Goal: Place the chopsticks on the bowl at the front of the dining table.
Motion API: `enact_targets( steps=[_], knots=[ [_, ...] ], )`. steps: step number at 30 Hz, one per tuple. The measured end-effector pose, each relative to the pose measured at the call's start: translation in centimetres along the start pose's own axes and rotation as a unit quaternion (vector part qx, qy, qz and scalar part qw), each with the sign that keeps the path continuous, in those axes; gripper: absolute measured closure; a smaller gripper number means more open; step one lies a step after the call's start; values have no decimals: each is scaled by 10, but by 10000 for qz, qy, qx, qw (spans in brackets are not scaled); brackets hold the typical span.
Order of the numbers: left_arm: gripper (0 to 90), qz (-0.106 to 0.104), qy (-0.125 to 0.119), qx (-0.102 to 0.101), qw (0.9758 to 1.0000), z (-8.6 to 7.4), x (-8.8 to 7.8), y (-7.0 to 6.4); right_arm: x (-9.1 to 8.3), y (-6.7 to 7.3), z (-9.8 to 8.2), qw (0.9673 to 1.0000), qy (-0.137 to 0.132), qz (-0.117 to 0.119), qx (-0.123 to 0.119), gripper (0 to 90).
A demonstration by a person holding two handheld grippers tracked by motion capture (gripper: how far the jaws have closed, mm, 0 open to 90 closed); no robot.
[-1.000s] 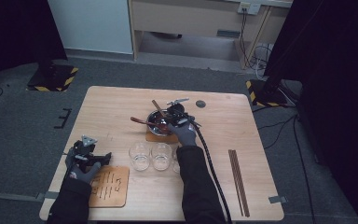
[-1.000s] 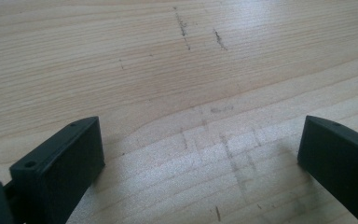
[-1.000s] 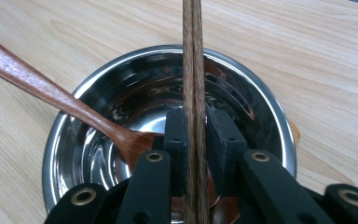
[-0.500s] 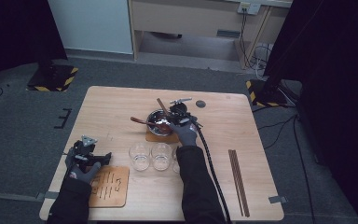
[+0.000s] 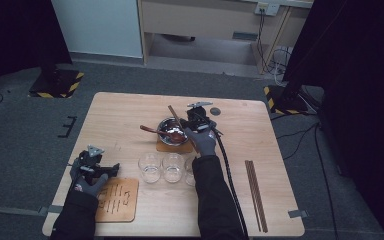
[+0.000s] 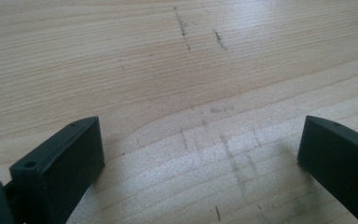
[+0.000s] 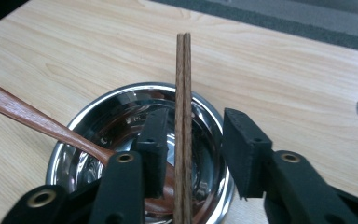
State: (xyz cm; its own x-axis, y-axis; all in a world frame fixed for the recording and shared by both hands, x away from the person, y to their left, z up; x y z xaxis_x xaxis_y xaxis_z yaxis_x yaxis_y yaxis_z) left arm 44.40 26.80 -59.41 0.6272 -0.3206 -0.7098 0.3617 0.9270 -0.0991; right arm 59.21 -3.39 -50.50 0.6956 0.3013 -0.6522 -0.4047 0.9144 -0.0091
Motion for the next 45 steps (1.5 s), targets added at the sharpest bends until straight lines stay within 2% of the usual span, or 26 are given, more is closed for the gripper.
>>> enact_targets(
  steps=[5, 10, 13, 25, 45],
  knots=[
    [0, 0, -1, -1, 10000, 0, 0, 0, -13, -6, 2, 9998, -152, -104, -110, 530],
    [0, 0, 1, 1, 10000, 0, 0, 0, -21, -12, -1, 9995, -260, -153, -97, 502],
    [0, 1, 0, -1, 10000, 0, 0, 0, -23, -19, -10, 9993, -230, -238, -187, 478],
    [0, 1, 1, 0, 10000, 0, 0, 0, -15, -28, -39, 9990, 68, -319, -294, 453],
    [0, 1, 1, -1, 10000, 0, 0, 0, -13, -25, -52, 9983, 207, -314, -436, 425]
  ],
)
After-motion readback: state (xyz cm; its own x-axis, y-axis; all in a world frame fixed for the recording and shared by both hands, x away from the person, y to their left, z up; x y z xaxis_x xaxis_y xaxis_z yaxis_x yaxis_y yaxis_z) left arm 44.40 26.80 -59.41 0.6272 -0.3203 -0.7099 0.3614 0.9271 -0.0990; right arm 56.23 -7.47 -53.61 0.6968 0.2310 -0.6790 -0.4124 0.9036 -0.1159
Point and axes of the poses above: each handheld gripper's, and its own axes: x roughly forward along the jaws, z roughly out of its top, y roughly to its left, the point moved 8 cm from there along x, roughly forward along the jaws, and after that the axes turned 8 degrees about -z, right-handed, at the moved point
